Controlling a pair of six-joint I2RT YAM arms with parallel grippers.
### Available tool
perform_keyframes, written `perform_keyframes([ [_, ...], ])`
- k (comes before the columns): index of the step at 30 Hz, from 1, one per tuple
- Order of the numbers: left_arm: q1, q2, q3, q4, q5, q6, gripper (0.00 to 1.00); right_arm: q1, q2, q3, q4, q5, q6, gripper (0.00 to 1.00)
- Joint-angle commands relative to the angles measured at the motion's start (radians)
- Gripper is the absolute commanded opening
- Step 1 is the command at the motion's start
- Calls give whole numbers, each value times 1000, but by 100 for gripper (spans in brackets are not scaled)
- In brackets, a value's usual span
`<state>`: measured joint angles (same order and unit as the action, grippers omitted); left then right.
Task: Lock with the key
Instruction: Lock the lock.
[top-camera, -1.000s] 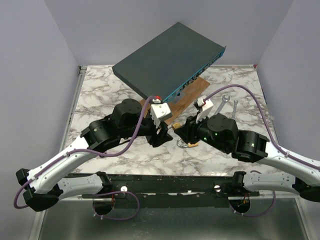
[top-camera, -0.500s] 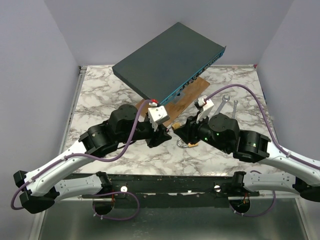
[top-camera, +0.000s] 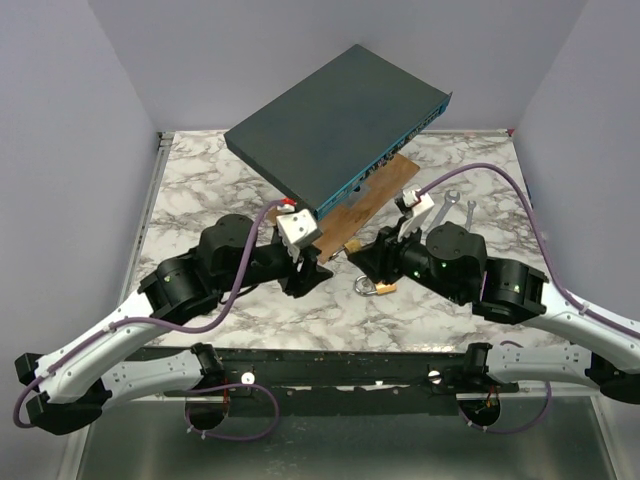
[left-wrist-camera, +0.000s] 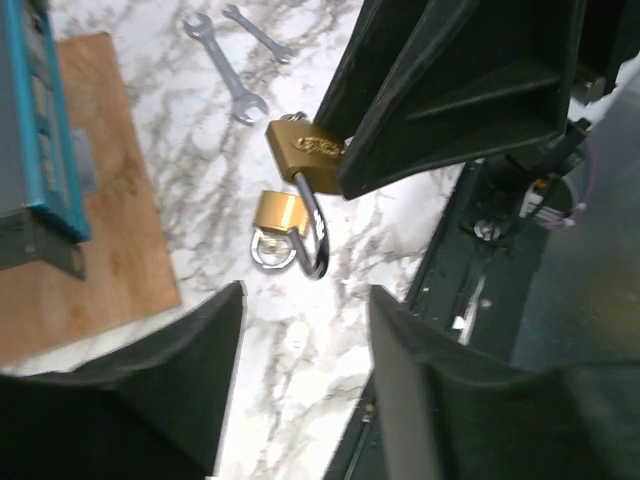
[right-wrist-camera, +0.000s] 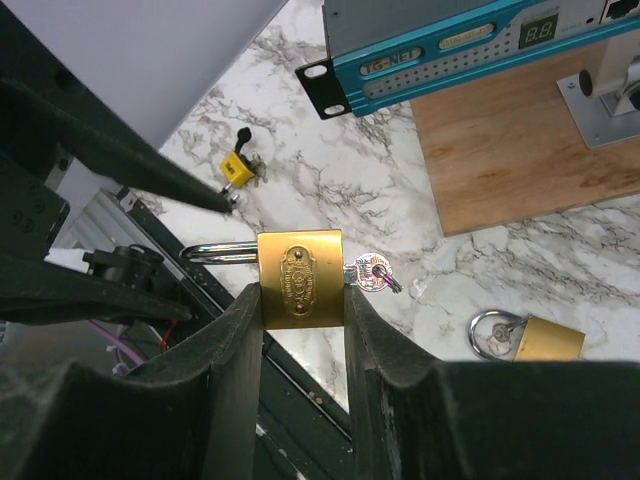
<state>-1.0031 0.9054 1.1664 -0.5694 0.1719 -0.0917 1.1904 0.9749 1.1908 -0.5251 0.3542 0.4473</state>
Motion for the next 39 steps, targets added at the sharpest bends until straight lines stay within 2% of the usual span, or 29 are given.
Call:
perform_keyframes([
  [1, -3, -50, 38, -34, -107, 72, 59, 3, -5, 48, 2, -14, 3, 13],
  [6, -19, -79, -6, 71, -156, 170, 69, 4, 1, 49, -1, -7, 1, 13],
  [10, -29, -66, -30, 139, -158, 193, 70, 4, 6, 47, 2, 8, -1, 13],
  [14, -31, -4, -4, 143, -133, 137, 63, 3, 11, 44, 16, 7, 0, 13],
  [18, -32, 56, 18, 141, -209, 98, 49, 3, 19, 54, 13, 1, -4, 12],
  [24, -32, 59, 13, 179, -218, 46, 36, 3, 24, 61, 9, 5, -6, 12],
  [31, -32, 32, 8, 180, -194, 10, 32, 4, 27, 52, 14, 14, -4, 12],
  [36, -32, 17, 6, 158, -194, 4, 32, 4, 24, 53, 13, 17, -4, 12],
  [39, -32, 15, 13, 148, -176, 0, 39, 3, 25, 53, 13, 21, -5, 12],
])
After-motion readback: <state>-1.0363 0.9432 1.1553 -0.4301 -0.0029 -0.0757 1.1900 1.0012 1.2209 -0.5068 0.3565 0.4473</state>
